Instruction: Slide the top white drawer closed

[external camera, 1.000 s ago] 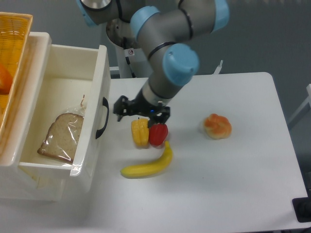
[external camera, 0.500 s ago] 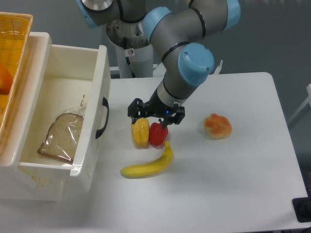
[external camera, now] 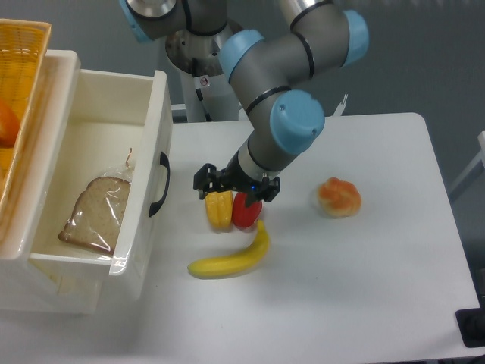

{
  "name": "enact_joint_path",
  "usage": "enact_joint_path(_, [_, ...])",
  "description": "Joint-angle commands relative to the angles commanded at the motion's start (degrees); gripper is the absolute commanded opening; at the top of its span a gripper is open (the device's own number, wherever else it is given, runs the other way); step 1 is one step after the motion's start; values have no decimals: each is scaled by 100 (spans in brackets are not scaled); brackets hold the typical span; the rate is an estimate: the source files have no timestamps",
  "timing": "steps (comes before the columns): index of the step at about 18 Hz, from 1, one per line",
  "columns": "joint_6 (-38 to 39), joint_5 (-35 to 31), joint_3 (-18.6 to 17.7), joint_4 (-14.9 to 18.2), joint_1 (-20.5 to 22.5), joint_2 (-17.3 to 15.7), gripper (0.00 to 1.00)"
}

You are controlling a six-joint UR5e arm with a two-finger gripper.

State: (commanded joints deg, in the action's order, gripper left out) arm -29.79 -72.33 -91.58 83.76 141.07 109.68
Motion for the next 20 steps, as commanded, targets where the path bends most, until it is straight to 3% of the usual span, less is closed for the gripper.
enact_joint_path(20, [-18,-79,-176,-9,-317,79,100])
